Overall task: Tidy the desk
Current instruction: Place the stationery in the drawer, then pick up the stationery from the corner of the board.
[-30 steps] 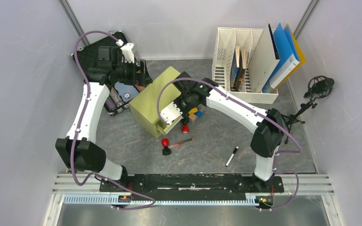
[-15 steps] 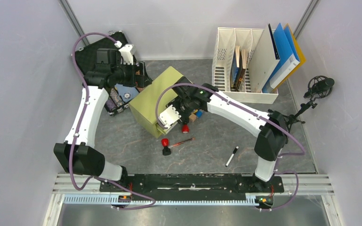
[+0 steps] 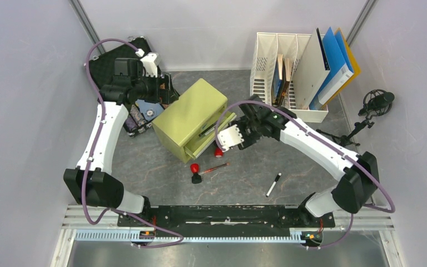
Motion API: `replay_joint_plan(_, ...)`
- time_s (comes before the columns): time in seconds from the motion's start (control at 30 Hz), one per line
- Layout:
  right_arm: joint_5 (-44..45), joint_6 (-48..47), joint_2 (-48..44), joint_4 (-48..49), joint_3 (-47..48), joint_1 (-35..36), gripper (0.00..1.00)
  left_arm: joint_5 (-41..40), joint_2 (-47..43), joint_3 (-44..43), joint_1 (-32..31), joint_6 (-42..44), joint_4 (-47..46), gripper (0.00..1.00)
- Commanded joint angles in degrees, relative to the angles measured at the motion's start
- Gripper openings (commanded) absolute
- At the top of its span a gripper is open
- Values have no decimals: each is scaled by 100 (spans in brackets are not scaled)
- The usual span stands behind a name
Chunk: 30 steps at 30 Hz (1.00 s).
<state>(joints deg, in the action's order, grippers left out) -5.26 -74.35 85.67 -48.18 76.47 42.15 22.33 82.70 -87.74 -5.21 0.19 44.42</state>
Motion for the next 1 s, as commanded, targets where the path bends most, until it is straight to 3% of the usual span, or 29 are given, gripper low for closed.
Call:
replay_joint_plan(0.0, -75, 184, -556, -77, -750, -239, 61, -237, -12, -45, 29, 202, -167, 100)
replay_joint_plan(0.27, 73, -121, -1155, -382, -2246, -546, 62, -348, 287, -135, 29, 176, -145, 100)
replay_joint_plan(0.63, -290, -439, -983, -627, -3189, -515, 66, -324, 509, -164, 29, 113, -136, 100)
replay_joint_plan(0.97, -667, -81, -1205, -477, -3790, -117, 64, -343, 579, -125, 29, 123, -134, 100)
